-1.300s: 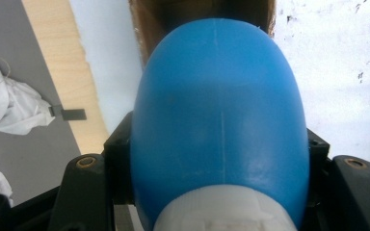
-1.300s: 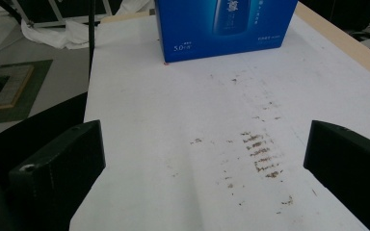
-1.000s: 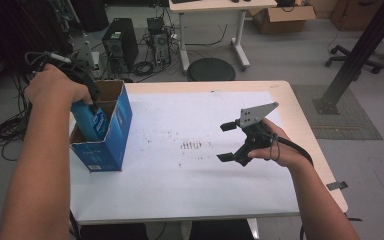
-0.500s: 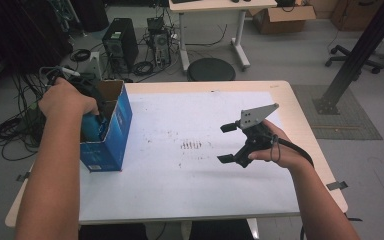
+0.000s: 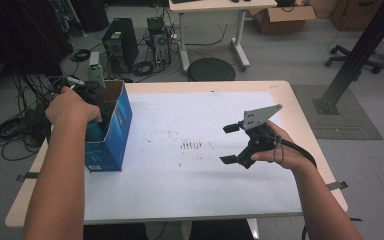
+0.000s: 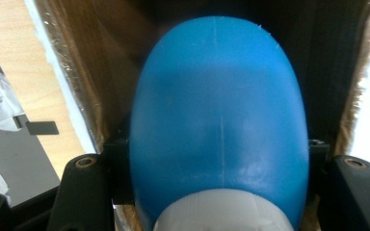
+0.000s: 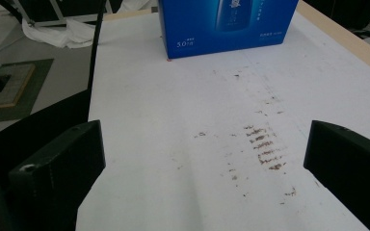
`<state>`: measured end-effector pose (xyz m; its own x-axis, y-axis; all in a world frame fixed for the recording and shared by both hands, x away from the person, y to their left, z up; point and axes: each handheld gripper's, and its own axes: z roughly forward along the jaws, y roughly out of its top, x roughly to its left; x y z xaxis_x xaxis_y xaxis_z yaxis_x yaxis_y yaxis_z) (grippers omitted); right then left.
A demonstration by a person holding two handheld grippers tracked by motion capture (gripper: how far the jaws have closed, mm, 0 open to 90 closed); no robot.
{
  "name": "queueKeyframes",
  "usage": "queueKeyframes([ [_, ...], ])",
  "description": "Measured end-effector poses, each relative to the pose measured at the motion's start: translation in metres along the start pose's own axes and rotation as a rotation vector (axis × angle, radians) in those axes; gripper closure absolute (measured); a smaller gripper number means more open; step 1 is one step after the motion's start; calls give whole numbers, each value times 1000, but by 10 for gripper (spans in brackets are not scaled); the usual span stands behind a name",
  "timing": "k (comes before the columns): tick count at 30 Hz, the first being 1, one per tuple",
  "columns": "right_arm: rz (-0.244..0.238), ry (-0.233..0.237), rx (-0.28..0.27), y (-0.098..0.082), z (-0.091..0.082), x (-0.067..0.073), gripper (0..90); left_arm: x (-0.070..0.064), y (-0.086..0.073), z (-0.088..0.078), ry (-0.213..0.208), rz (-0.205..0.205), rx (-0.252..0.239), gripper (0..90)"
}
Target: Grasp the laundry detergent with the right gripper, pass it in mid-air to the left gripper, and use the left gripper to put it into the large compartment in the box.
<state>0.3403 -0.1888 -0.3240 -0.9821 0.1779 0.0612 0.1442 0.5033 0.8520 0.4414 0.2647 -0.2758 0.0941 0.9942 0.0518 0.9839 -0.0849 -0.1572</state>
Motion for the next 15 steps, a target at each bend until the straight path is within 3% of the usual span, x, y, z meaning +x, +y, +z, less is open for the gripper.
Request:
queueKeyframes([
  [15,9,0,-2,-3,2,0,9,2,3,18,-27,6,4,383],
])
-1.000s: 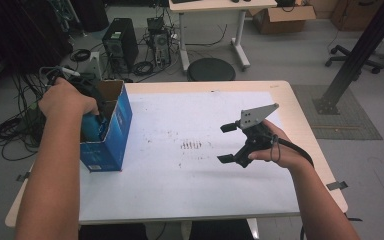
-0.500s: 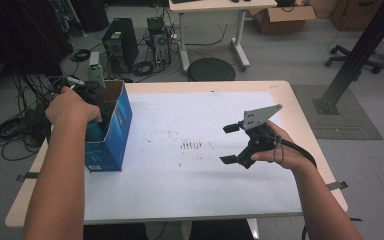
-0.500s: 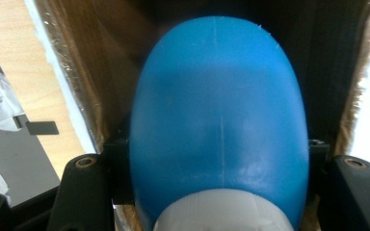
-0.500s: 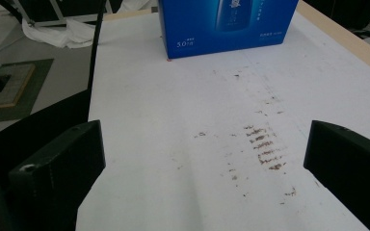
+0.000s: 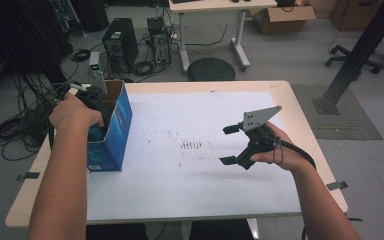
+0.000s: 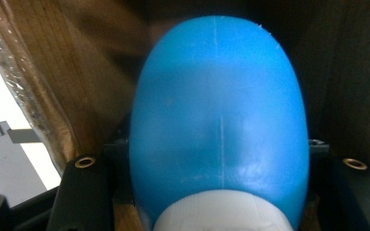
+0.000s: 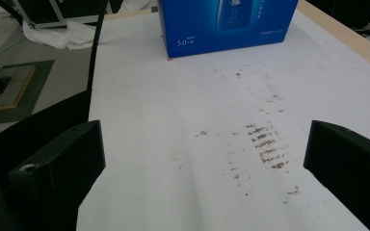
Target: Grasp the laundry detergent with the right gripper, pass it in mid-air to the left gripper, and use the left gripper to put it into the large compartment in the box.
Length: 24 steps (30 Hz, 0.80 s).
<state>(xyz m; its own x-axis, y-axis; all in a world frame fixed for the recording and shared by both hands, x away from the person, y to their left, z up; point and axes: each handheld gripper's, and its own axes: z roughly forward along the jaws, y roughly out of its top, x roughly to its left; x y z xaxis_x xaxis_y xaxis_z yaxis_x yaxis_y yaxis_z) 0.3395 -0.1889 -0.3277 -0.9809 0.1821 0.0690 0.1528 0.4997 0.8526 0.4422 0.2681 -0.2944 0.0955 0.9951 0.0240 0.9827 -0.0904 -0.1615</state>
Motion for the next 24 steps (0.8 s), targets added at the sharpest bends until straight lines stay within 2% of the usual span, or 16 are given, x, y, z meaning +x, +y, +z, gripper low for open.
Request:
queueKeyframes([
  [24,-3,-3,0,2,0,3,9,2,-3,2,-8,-1,-5,380],
])
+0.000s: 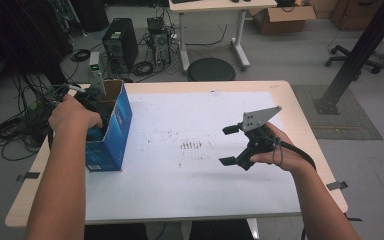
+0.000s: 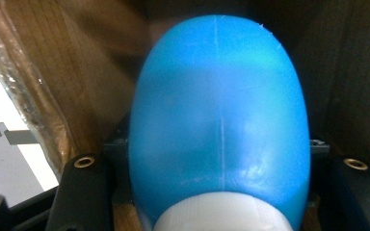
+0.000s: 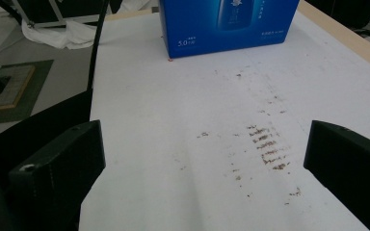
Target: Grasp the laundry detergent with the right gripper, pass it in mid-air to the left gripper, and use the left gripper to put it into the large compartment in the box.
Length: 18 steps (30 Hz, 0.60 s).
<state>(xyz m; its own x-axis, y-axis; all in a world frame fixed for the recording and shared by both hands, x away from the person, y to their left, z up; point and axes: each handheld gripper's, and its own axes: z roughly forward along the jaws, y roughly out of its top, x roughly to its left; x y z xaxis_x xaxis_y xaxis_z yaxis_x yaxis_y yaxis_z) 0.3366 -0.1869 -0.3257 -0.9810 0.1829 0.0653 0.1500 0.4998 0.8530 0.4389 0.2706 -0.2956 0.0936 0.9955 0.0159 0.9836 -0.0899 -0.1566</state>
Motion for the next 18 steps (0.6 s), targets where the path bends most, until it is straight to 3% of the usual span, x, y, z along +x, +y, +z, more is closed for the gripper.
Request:
queueKeyframes([
  [18,-2,2,-6,0,-1,1,9,-3,-2,-2,12,2,-3,314],
])
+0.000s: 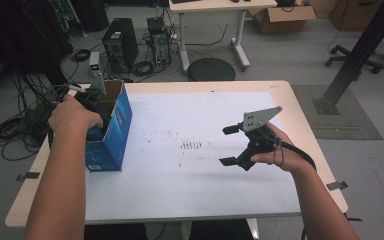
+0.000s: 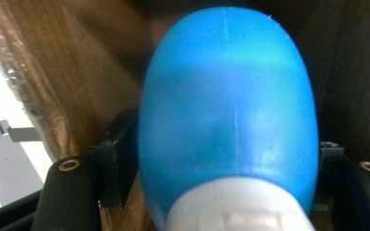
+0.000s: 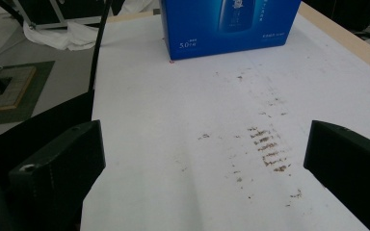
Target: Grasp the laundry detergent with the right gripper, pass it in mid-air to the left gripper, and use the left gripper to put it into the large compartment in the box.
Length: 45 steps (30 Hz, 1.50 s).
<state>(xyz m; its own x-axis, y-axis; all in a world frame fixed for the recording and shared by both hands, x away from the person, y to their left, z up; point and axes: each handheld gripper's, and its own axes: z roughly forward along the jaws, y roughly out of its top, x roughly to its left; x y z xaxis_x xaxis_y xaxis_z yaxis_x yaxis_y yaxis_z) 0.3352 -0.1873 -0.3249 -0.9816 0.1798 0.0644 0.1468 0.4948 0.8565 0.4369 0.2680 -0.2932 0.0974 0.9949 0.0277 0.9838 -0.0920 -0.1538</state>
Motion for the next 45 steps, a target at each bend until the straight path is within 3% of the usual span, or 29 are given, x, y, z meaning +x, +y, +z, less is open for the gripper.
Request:
queueKeyframes([
  [26,-13,8,-11,3,1,1,9,-4,-11,-22,-5,-1,-34,243],
  [45,-26,12,-18,8,-1,4,9,-18,-24,-53,2,36,-78,210],
])
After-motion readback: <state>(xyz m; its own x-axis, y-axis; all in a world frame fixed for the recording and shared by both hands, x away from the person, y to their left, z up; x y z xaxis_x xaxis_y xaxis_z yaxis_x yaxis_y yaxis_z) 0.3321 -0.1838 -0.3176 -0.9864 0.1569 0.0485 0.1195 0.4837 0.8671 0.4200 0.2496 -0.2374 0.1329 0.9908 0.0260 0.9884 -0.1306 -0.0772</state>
